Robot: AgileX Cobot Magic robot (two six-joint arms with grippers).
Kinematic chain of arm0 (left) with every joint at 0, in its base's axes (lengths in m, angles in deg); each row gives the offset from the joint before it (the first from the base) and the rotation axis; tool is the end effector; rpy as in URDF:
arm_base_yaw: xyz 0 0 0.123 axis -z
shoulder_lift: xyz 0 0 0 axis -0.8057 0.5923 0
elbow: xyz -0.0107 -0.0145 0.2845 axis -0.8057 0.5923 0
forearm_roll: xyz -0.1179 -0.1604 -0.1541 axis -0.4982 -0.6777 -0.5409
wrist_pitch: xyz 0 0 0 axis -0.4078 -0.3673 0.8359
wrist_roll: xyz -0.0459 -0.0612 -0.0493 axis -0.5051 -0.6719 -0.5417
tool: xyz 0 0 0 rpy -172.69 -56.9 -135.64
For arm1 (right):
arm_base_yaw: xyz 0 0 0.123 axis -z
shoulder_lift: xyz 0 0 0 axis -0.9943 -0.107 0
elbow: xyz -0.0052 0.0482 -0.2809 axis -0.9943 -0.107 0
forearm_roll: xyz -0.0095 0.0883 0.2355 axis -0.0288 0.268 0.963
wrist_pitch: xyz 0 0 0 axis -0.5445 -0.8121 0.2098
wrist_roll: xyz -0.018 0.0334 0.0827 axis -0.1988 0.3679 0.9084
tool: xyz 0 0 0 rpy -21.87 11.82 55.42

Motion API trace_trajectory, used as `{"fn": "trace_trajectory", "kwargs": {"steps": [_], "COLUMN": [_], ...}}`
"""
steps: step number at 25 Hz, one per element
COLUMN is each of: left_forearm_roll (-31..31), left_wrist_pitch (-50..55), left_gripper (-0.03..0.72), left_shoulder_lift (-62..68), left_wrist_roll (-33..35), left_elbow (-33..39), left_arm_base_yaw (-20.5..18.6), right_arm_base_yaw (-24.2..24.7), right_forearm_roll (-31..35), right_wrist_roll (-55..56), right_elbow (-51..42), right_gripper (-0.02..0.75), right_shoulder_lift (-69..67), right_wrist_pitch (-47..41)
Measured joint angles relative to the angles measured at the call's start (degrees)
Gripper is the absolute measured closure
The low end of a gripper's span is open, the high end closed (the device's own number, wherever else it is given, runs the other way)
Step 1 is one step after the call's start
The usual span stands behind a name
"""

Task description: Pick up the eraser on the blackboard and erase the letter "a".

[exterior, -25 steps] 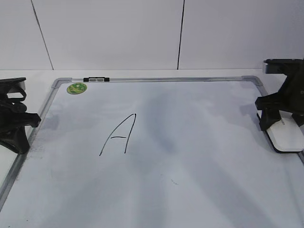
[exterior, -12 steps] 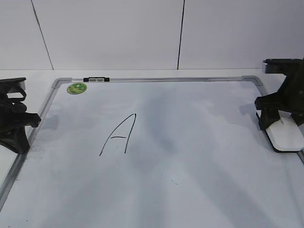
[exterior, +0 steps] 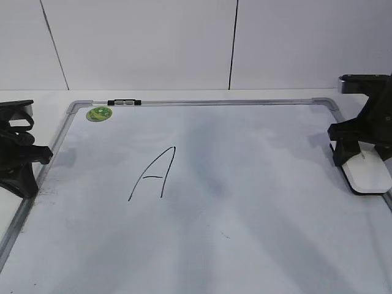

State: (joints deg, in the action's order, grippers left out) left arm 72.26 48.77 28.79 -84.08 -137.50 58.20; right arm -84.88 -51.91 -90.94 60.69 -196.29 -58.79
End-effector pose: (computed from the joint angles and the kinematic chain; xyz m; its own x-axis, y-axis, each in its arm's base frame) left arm 0.3348 -0.0399 0.1521 -0.9980 0.0269 -0.0579 0.0353 0.9881 -0.1500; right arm 0.3738 0.0057 0.1842 -0.9729 -0.0573 -0.2242 -0.0544 0.9983 -0.0193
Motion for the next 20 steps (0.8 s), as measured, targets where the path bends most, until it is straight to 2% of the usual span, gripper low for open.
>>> {"fn": "trace_trajectory", "kwargs": {"steps": [20], "left_forearm_roll": [0.0], "left_wrist_pitch": [0.0], "left_gripper": [0.645], "left_shoulder_lift": [0.0], "left_wrist_roll": [0.0], "left_elbow": [0.0], "left_arm_base_yaw": [0.0], "right_arm_base_yaw": [0.0], "right_forearm_roll": [0.0], "right_wrist_roll": [0.0], "right_elbow": [0.0], "right_gripper": [0.197], "right_shoulder_lift": [0.0], "right_wrist_pitch": [0.9]}}
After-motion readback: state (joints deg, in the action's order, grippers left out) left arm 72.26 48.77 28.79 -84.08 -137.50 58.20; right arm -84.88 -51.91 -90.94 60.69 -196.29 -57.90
